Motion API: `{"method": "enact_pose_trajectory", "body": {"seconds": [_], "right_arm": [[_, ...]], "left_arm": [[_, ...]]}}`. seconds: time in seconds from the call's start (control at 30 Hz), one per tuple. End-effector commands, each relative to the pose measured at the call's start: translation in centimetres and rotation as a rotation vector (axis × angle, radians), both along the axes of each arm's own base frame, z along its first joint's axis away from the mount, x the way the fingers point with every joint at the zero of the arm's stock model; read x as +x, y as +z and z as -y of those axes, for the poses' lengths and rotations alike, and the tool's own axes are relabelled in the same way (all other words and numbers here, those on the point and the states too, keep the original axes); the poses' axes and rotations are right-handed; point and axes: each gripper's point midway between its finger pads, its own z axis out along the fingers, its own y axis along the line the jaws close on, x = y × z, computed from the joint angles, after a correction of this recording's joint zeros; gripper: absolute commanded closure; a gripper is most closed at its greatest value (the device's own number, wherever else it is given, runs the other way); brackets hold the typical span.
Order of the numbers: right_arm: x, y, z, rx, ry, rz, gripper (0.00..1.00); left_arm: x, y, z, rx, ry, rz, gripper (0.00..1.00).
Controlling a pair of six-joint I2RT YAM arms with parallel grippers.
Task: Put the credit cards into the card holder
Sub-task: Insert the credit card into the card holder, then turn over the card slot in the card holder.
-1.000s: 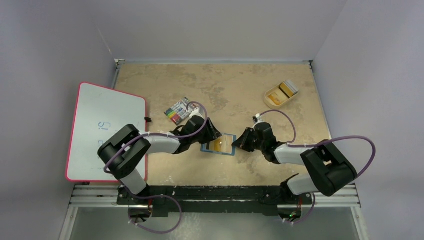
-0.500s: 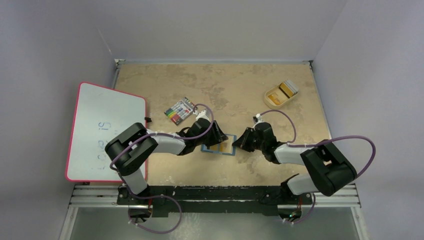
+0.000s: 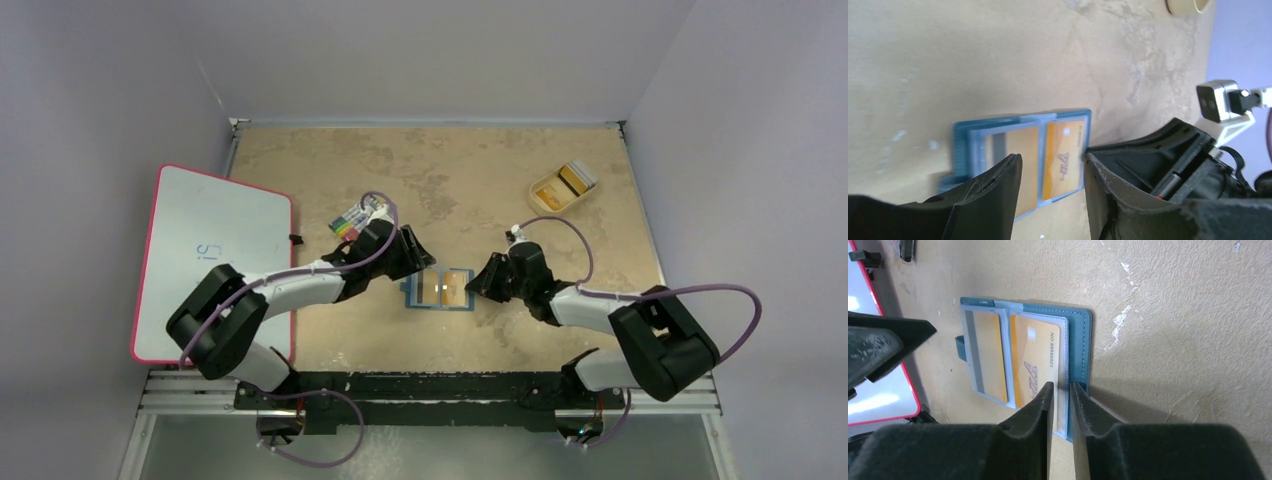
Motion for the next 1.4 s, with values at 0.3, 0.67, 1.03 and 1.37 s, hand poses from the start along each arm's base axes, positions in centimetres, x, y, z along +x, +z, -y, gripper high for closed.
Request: {"method": "enact_pose_trajectory", "body": {"seconds": [0.3,0.67,1.03,1.37], "right_arm": [[0.9,2.3,-0.6,0.006,0.029,0.054,0.72],[0.5,1.6,-0.6,0.009,0.039,0.042,0.72],[0.4,1.6,-0.6,0.01,0.041,0.041,0.72],[0.4,1.7,-0.7,0.01,0.043,0.042,0.72]], "left_arm": [[-1.0,-2.5,-3.8,0.159,0.009,-0.039,0.49],[-0.7,0.0,-2.0,0.045,-0.022,0.005,0.49],[-0.8,-1.7,-1.5,0.037,-0.041,-0.019,0.49],[-0.9,-3.8,-2.5,0.105,-0.019,-0.042,0.49]]}}
